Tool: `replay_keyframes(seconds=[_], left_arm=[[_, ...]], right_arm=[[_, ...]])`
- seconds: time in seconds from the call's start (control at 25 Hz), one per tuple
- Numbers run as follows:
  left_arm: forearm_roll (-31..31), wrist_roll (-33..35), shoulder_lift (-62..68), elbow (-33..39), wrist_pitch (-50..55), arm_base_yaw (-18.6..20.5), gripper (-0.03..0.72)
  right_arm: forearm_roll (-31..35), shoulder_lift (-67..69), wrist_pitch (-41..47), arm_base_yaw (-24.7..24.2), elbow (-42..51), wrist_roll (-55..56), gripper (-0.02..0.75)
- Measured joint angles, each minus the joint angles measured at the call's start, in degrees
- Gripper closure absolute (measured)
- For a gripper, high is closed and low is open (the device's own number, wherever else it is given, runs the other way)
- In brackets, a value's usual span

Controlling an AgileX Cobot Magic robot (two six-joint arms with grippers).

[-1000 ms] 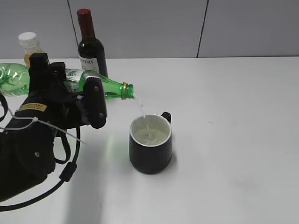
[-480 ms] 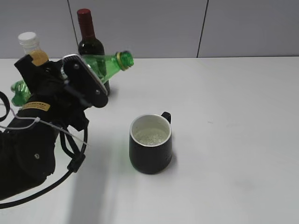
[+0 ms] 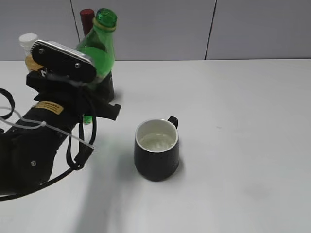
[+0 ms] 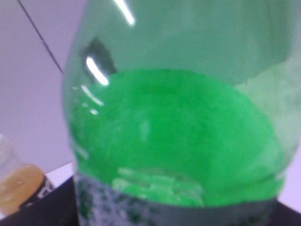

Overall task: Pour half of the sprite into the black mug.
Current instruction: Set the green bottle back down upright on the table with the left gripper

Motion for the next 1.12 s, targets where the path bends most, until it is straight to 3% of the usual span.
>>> replay_keyframes(seconds=[0.36, 0.52, 0.92, 1.12], left_arm=[[35.28, -35.03, 1.8, -1.61, 7.02, 12.08, 0.231], [47.12, -42.82, 5.81, -7.08, 7.1, 15.29, 0.231], [55.25, -47.31, 18.86, -25.54, 12.54, 15.57, 0.231], [56.36, -47.52, 24.58, -32.09, 13.08, 15.35, 0.231]], right_arm=[[0.0, 0.0, 0.0, 0.0, 0.0, 0.0, 0.145], [0.0, 0.0, 0.0, 0.0, 0.0, 0.0, 0.146], [0.0, 0.0, 0.0, 0.0, 0.0, 0.0, 0.145], [0.0, 0.0, 0.0, 0.0, 0.0, 0.0, 0.145]])
